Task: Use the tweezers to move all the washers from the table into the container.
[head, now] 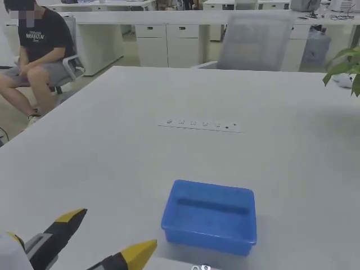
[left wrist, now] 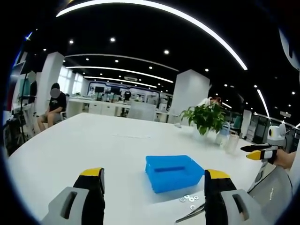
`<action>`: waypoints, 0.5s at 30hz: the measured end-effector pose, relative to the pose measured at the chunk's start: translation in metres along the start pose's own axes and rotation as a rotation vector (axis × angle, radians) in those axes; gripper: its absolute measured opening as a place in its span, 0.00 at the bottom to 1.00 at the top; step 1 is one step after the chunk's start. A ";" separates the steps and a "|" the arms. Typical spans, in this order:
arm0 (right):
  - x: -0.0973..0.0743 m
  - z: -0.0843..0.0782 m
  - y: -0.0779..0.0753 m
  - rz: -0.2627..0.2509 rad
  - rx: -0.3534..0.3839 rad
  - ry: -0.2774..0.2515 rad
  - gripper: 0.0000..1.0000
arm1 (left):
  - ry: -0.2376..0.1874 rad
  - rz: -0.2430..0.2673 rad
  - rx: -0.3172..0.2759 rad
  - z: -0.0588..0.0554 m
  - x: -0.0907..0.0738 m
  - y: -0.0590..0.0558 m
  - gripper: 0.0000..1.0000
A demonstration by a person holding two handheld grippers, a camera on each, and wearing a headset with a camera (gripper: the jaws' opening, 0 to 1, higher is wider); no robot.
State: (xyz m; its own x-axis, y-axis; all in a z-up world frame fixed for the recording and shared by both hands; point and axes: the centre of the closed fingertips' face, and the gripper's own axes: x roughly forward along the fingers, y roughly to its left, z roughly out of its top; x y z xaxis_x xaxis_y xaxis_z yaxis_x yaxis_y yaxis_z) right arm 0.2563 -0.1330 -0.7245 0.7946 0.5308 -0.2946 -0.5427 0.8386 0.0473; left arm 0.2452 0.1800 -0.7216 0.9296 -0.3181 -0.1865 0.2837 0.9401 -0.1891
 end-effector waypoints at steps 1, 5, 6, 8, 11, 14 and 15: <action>0.000 0.000 -0.001 -0.002 0.001 0.001 0.76 | -0.002 -0.002 0.000 0.000 0.000 0.000 0.89; -0.001 0.000 -0.001 -0.019 -0.016 0.011 0.75 | 0.005 -0.013 0.002 -0.001 0.001 -0.003 0.89; -0.001 0.000 -0.001 -0.020 -0.025 0.014 0.75 | 0.007 -0.016 0.005 -0.001 0.001 -0.003 0.89; -0.001 -0.002 0.001 -0.024 -0.067 0.039 0.74 | 0.012 -0.024 0.014 -0.002 0.001 -0.005 0.89; -0.005 -0.008 -0.004 -0.032 -0.100 0.074 0.71 | 0.020 -0.037 0.029 -0.003 0.001 -0.009 0.89; -0.006 -0.013 -0.005 -0.032 -0.109 0.099 0.67 | 0.037 -0.059 0.045 -0.006 0.002 -0.013 0.87; -0.006 -0.012 -0.005 -0.034 -0.116 0.101 0.65 | 0.051 -0.069 0.050 -0.008 0.002 -0.015 0.86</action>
State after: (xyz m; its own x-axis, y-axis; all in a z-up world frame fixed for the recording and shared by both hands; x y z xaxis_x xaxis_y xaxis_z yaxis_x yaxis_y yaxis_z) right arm 0.2512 -0.1416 -0.7349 0.7848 0.4823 -0.3892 -0.5483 0.8331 -0.0731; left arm 0.2409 0.1646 -0.7268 0.8946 -0.3865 -0.2241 0.3588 0.9204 -0.1552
